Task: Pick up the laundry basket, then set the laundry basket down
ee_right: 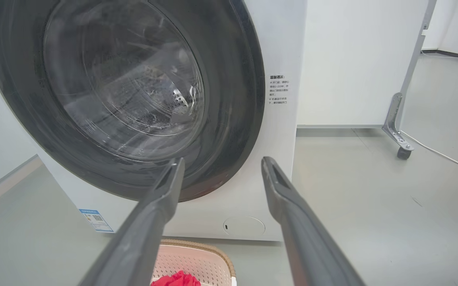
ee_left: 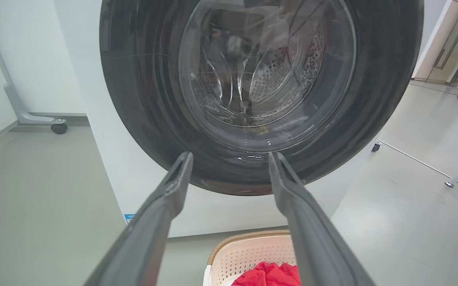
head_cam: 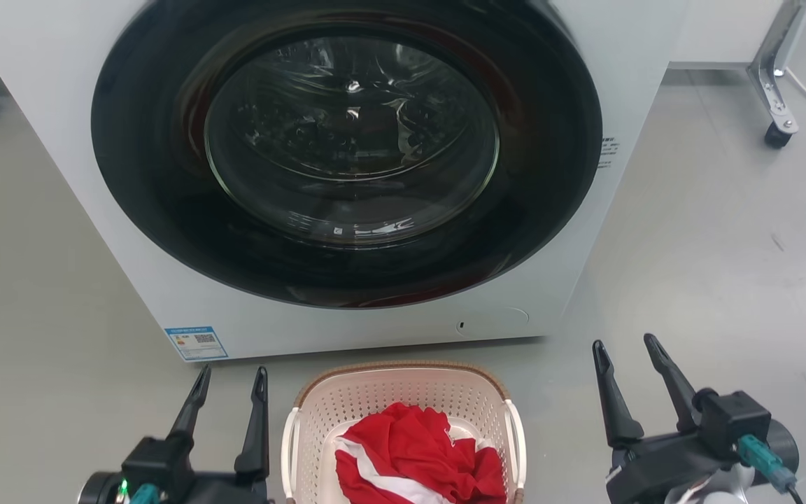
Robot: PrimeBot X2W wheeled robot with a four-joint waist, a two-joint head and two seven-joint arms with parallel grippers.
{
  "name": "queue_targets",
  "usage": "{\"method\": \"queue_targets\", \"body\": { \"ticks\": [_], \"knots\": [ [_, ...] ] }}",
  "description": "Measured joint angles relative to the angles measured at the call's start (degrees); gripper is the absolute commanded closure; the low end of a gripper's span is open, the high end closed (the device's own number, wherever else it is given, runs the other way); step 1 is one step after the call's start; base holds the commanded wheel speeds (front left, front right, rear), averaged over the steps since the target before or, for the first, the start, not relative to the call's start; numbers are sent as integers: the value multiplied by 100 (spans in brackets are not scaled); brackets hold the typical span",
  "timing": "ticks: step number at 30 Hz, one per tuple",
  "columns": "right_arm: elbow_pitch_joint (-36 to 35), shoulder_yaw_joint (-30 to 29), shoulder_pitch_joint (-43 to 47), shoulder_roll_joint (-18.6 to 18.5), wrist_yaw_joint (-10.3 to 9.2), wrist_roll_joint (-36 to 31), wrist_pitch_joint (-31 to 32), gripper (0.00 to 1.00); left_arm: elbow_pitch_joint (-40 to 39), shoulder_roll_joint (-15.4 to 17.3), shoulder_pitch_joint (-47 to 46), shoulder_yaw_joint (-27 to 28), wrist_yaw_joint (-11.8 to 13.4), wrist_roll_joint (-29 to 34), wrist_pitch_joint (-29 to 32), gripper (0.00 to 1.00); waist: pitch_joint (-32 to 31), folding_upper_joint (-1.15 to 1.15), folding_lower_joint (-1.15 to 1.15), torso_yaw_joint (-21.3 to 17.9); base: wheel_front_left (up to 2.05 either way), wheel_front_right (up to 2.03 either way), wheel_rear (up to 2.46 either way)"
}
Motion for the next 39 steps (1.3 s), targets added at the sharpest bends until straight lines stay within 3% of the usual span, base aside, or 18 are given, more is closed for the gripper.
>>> {"method": "queue_targets", "body": {
  "ticks": [13, 39],
  "knots": [
    [-635, -517, 793, -16, -49, -265, -14, 0, -691, -27, 704, 234, 141, 103, 0, 0, -136, 0, 0, -47, 0, 0, 0],
    [-897, -780, 1148, 158, -49, -813, -14, 0, -895, -148, 1042, 339, 191, 378, 221, 0, -253, 0, 1, -24, 0, 0, 0]
  ]
}}
